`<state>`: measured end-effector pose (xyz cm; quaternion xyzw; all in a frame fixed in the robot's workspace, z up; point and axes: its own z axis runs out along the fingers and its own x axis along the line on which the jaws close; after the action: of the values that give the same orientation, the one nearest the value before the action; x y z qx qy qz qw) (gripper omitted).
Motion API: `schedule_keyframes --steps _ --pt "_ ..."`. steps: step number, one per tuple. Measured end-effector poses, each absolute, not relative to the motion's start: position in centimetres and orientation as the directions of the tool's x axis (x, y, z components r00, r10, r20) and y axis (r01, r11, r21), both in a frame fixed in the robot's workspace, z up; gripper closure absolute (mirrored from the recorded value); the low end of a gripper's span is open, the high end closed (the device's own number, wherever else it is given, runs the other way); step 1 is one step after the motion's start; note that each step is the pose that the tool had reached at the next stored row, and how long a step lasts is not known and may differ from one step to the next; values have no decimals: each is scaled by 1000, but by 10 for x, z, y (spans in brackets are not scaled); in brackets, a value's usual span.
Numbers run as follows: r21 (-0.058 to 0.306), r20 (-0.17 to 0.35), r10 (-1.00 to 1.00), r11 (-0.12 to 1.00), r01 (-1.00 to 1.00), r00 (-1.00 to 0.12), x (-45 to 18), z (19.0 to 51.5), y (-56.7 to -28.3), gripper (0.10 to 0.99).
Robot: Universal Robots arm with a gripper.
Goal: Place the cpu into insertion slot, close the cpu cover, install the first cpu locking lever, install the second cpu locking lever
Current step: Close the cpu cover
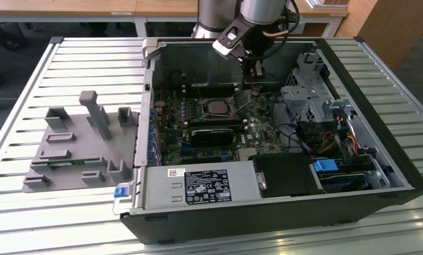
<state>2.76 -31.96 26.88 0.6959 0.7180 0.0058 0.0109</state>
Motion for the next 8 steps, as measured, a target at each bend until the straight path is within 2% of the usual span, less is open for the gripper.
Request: schedule_keyframes --steps 8 --pt "23 -8 999 31 999 -31 40 265 -318 980"
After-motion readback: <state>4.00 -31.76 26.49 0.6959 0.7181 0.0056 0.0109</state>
